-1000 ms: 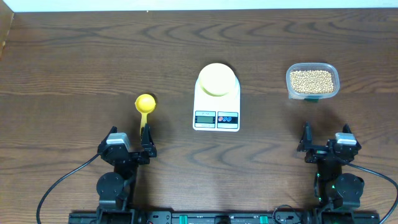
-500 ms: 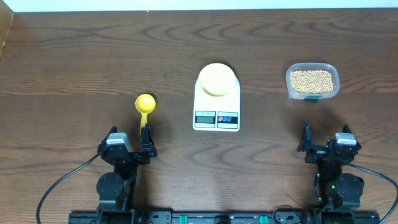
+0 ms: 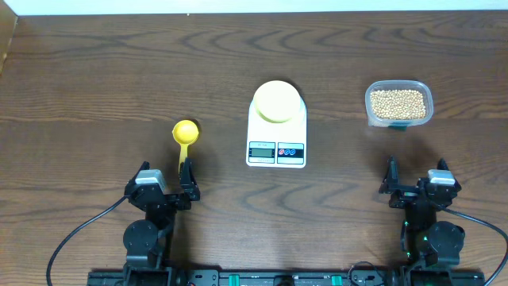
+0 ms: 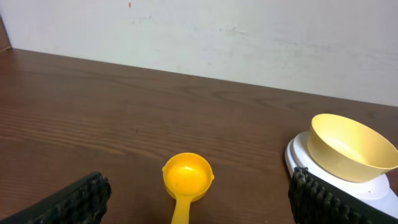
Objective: Scoop item into bowl and weigh 50g on scale
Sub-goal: 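Move the left gripper over the yellow scoop and lower onto its cup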
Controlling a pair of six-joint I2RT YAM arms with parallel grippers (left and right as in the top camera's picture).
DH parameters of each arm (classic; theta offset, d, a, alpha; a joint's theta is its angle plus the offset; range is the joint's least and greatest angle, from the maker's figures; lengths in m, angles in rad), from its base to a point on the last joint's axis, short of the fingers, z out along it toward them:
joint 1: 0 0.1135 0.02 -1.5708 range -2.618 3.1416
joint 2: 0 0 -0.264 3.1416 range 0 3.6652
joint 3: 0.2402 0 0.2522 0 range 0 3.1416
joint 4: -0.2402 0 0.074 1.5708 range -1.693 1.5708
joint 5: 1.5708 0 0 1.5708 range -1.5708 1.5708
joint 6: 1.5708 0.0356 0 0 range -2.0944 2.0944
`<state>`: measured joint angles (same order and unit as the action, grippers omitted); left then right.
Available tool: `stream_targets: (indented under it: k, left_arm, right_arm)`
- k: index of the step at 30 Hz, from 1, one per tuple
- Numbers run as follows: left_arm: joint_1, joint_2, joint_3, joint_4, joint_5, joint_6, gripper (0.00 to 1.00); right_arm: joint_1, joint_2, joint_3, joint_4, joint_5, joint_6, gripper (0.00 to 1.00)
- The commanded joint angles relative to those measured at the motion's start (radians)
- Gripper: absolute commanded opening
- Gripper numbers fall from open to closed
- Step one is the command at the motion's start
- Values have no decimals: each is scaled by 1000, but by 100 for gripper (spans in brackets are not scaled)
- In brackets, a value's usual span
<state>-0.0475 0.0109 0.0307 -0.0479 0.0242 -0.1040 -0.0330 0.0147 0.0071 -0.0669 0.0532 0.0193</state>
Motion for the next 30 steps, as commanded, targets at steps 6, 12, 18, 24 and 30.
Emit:
stream_targets:
  k: [6, 12, 18, 24, 30]
  left_arm:
    - [4, 17, 25, -126, 50, -2, 94]
    - [4, 85, 82, -142, 50, -2, 94]
    - [4, 207, 190, -159, 46, -2, 94]
    - [4, 346, 323, -207, 42, -2, 94]
    - [4, 481, 475, -321, 16, 21, 94]
  right_arm:
    - [8, -8, -2, -2, 15, 17, 99]
    - [8, -8, -2, -2, 15, 18, 99]
    - [8, -8, -2, -2, 15, 17, 99]
    - [8, -8, -2, -2, 15, 17, 99]
    - [8, -8, -2, -2, 15, 18, 99]
